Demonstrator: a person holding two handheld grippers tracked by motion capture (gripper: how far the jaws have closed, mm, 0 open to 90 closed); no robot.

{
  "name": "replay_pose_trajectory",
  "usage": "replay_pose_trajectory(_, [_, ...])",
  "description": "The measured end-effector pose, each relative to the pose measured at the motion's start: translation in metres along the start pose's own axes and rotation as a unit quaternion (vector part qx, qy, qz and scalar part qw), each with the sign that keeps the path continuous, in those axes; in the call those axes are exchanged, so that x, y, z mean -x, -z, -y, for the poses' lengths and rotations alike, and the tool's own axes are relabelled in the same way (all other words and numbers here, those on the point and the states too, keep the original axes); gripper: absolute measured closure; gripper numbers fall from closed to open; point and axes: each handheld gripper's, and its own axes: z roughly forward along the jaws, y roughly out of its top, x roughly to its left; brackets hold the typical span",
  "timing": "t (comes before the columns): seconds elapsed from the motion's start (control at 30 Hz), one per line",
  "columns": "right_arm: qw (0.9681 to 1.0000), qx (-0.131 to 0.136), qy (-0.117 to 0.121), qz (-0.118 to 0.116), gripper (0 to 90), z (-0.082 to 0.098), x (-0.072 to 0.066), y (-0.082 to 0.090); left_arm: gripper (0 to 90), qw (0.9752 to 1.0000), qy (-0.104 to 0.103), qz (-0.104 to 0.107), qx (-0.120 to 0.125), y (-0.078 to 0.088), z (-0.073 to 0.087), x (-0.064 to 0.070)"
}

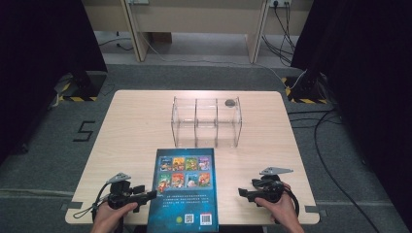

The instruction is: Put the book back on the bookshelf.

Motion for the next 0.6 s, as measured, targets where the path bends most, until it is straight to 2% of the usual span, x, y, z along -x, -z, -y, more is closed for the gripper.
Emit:
replay_pose_trajectory(0.17, [1.0000,0.001,-0.006,0.000,22.8,0.0009,0.0003,0.0009,31.6,1.0000,-0.001,0.001,-0.002,-0.0009,-0.0004,0.0001])
replay_pose_trajectory(0.6, [1.0000,0.003,-0.001,0.000,22.7,0.0013,0.0007,0.0008,34.1,0.9999,-0.002,0.007,-0.009,-0.0027,0.0001,0.0012])
